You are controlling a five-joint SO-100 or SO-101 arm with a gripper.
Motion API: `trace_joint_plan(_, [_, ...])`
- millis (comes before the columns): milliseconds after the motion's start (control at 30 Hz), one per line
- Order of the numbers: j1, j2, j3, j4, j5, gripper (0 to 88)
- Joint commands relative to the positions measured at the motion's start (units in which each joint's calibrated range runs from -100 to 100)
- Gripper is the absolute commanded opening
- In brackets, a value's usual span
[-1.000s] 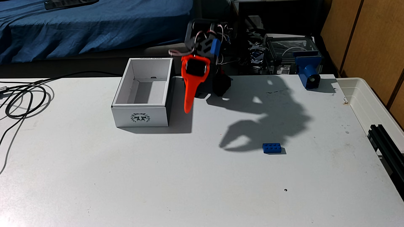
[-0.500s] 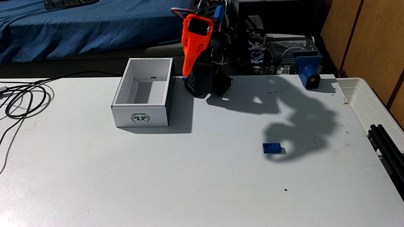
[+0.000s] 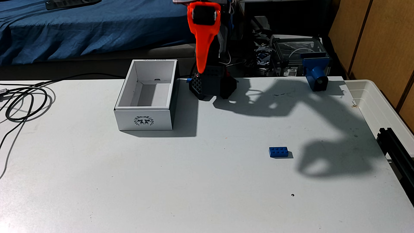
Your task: Grab the blue brick and place in box
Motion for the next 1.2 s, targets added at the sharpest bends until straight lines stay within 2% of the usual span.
trace_joint_plan(0, [-2.07, 10.12, -7.22, 2.33, -1.61, 1.7])
trace_joint_plan(233, [-7.64, 25.51, -14.14, 6.89, -5.39, 1.7])
trace_joint_plan(633, [-17.00, 48.00, -21.42, 6.81, -11.34, 1.6])
trace_joint_plan(933, [-22.20, 58.32, -26.92, 6.72, -15.18, 1.6])
trace_joint_plan(1167, [-22.50, 59.08, -29.58, 6.64, -18.34, 1.6])
